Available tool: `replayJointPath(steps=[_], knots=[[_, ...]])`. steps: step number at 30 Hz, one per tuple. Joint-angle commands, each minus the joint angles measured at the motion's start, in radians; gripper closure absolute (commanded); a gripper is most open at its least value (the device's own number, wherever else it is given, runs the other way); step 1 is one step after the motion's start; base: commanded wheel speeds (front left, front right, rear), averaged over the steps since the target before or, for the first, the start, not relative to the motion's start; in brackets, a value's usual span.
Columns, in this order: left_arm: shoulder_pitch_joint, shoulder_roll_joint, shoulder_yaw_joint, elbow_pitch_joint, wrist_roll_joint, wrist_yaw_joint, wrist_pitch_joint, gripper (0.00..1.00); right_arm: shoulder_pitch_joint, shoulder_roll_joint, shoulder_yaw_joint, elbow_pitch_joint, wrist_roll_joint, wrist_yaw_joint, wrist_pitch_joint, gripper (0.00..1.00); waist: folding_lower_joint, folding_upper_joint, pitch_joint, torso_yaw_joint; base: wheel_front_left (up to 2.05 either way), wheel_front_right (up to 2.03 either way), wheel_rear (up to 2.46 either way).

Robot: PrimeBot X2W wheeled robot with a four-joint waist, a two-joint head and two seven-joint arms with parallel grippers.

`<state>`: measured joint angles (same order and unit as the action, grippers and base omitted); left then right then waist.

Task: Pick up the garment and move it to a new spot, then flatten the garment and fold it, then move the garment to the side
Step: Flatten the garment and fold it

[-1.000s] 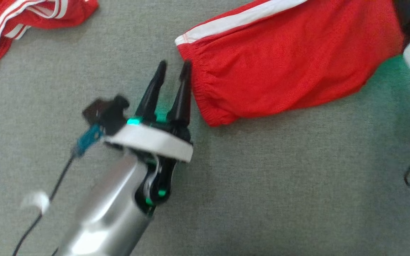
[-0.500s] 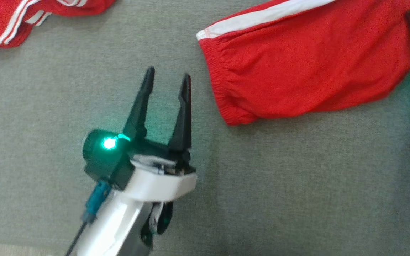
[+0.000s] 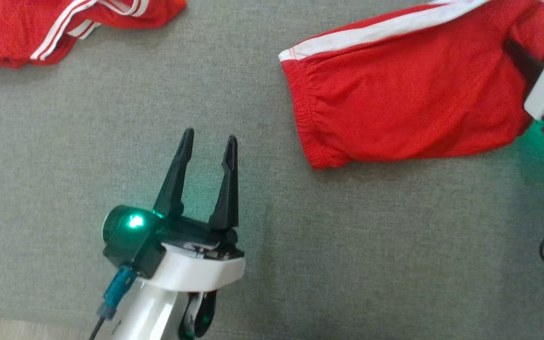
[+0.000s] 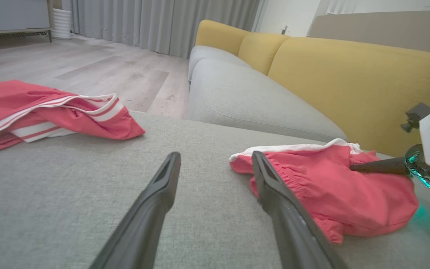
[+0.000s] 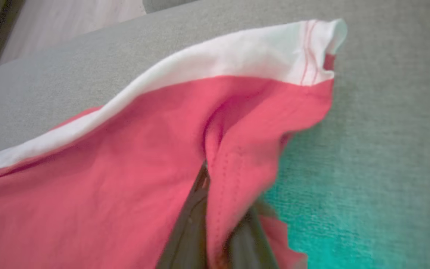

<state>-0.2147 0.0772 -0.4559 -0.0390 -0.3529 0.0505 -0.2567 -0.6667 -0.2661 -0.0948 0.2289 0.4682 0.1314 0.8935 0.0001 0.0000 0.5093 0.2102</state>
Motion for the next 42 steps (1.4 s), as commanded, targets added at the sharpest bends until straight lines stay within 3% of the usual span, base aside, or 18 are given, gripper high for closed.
replayJointPath(steps=[1, 10, 14, 16, 22, 24, 27, 32, 33, 34, 35, 36, 42], knots=[[0.038, -0.005, 0.054, -0.015, 0.016, -0.024, -0.005, 0.0, 0.029, -0.004, -0.019, -0.013, 0.006, -0.001, -0.035, 1.0, -0.0001, 0.0, -0.031, -0.017, 0.0, 0.0, 0.0], [0.154, -0.016, 0.142, 0.017, 0.069, -0.075, -0.005, 0.0, 0.074, -0.104, -0.203, 0.019, -0.036, -0.001, -0.054, 1.0, -0.0001, 0.0, -0.127, -0.05, 0.0, 0.0, 0.0], [0.178, -0.022, 0.16, 0.023, 0.079, -0.084, -0.005, 0.0, 0.057, -0.096, -0.233, -0.015, -0.058, -0.001, -0.027, 1.0, -0.0001, 0.0, -0.149, -0.05, 0.0, 0.0, 0.0], [0.185, -0.024, 0.163, 0.028, 0.079, -0.086, -0.005, 0.0, 0.049, -0.063, -0.206, -0.044, -0.059, -0.001, -0.007, 1.0, -0.0001, 0.0, -0.161, -0.051, 0.0, 0.0, 0.0], [0.196, -0.026, 0.161, 0.051, 0.069, -0.079, -0.005, 0.0, 0.076, 0.053, 0.031, -0.126, -0.04, -0.001, 0.069, 1.0, -0.0001, 0.0, -0.193, -0.061, 0.0, 0.0, 0.0], [0.195, -0.026, 0.158, 0.054, 0.065, -0.076, -0.005, 0.0, 0.077, 0.07, 0.063, -0.125, -0.041, -0.001, 0.068, 1.0, -0.0001, 0.0, -0.196, -0.061, 0.0, 0.0, 0.0], [0.189, -0.027, 0.148, 0.066, 0.058, -0.069, -0.005, 0.0, 0.076, 0.125, 0.117, -0.087, -0.061, -0.001, 0.028, 1.0, -0.0001, 0.0, -0.206, -0.056, 0.0, 0.0, 0.0], [0.186, -0.027, 0.131, 0.085, 0.044, -0.059, -0.005, 0.0, 0.077, 0.165, 0.166, 0.008, -0.116, -0.001, -0.064, 1.0, -0.0001, 0.0, -0.221, -0.035, 0.0, 0.0, 0.0], [0.188, -0.027, 0.131, 0.088, 0.042, -0.057, -0.005, 0.0, 0.075, 0.172, 0.167, 0.023, -0.118, -0.001, -0.087, 0.82, -0.0001, 0.0, -0.225, -0.032, 0.0, 0.0, 0.0], [0.192, -0.027, 0.132, 0.092, 0.042, -0.055, -0.005, 0.0, 0.073, 0.179, 0.166, 0.036, -0.12, -0.001, -0.113, 0.54, -0.0001, 0.0, -0.228, -0.03, 0.0, 0.0, 0.0], [0.196, -0.027, 0.134, 0.096, 0.042, -0.054, -0.005, 0.0, 0.069, 0.183, 0.172, 0.044, -0.124, -0.001, -0.14, 0.04, -0.0001, 0.0, -0.23, -0.03, 0.0, 0.0, 0.0], [0.199, -0.027, 0.135, 0.098, 0.043, -0.052, -0.005, 0.0, 0.067, 0.187, 0.177, 0.053, -0.127, -0.001, -0.168, 0.0, -0.0001, 0.0, -0.232, -0.032, 0.0, 0.0, 0.0], [0.224, -0.027, 0.148, 0.107, 0.046, -0.046, -0.005, 0.0, 0.093, 0.21, 0.205, 0.055, -0.025, -0.001, -0.28, 0.0, -0.0001, 0.0, -0.261, -0.055, 0.0, 0.0, 0.0]])
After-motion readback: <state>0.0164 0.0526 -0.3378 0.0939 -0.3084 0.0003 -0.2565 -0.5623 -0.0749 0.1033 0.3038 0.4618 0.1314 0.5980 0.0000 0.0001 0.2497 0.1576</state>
